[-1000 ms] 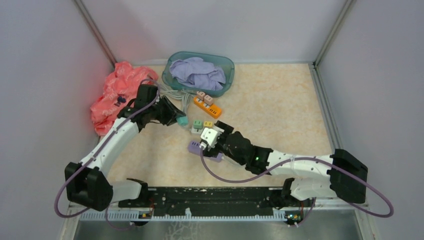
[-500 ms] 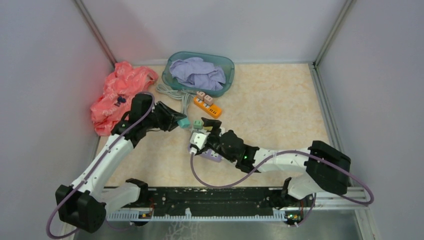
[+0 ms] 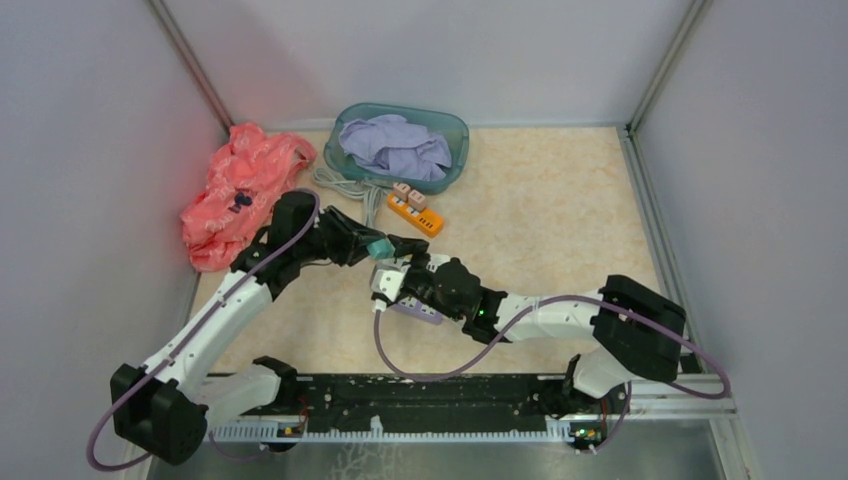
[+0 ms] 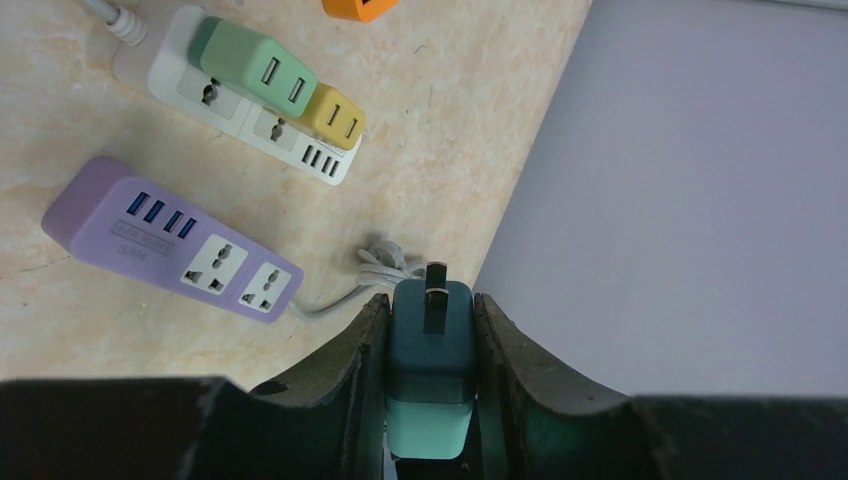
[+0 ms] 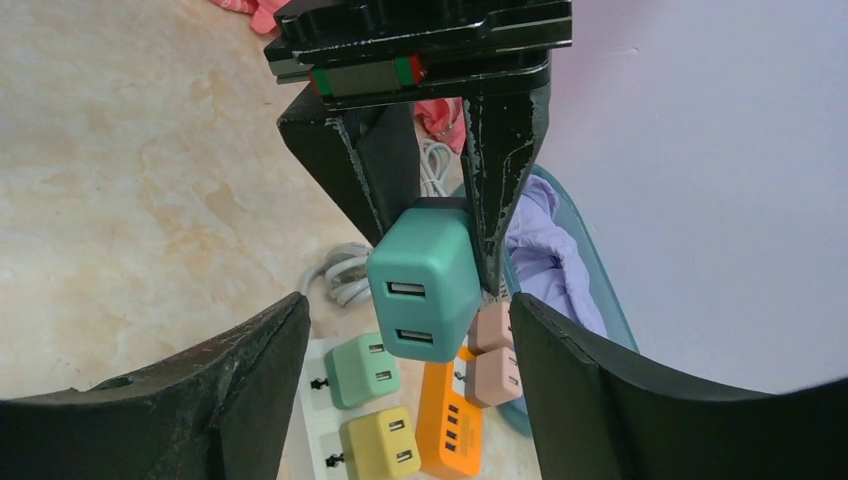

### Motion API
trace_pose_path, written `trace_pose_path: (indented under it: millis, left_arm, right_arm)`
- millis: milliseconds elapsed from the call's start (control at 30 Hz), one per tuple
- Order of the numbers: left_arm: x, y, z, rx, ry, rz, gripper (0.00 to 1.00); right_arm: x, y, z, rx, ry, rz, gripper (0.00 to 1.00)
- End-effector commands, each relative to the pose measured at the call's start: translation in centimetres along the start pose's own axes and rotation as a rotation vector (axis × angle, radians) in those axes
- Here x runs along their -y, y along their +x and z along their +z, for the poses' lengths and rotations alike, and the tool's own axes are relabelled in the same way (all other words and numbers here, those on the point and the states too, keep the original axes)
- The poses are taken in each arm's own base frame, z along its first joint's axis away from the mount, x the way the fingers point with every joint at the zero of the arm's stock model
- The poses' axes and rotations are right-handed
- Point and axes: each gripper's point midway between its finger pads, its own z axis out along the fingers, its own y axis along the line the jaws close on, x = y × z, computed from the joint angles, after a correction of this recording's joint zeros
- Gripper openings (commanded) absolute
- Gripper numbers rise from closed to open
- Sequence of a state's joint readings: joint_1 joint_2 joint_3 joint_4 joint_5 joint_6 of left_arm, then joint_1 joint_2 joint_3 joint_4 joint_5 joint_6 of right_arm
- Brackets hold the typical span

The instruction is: Insert the plug

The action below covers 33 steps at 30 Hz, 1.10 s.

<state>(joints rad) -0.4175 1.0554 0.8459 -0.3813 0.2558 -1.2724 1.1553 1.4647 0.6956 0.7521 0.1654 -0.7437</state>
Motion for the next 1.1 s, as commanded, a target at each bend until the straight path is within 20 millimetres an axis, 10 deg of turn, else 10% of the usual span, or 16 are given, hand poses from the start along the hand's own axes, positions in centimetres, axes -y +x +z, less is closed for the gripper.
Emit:
trace_pose_path:
  millis: [0, 633, 867, 1067]
  left_arm:
    - [0.6, 0.2, 0.2, 0.001, 0.021, -0.071, 0.0]
    - [0.3, 1.6, 0.6, -0.057, 0.052, -0.135, 0.0]
    - [-0.6, 0.9, 0.4, 0.005, 0.065, -0.157, 0.22]
    - [-1.2, 0.4, 0.4, 0.046, 0.08, -0.152, 0.39]
  right_arm:
    - [2.4, -2.6, 1.1, 0.083, 0.071, 0.005, 0.7]
    - [3.3, -0.5, 0.8, 0.015, 0.168, -0.041, 0.31]
    - [3.3, -1.0, -0.1, 0.013, 0.13, -0.018, 0.0]
    - [3.0, -1.4, -1.1, -0.006, 0.073, 0.013, 0.0]
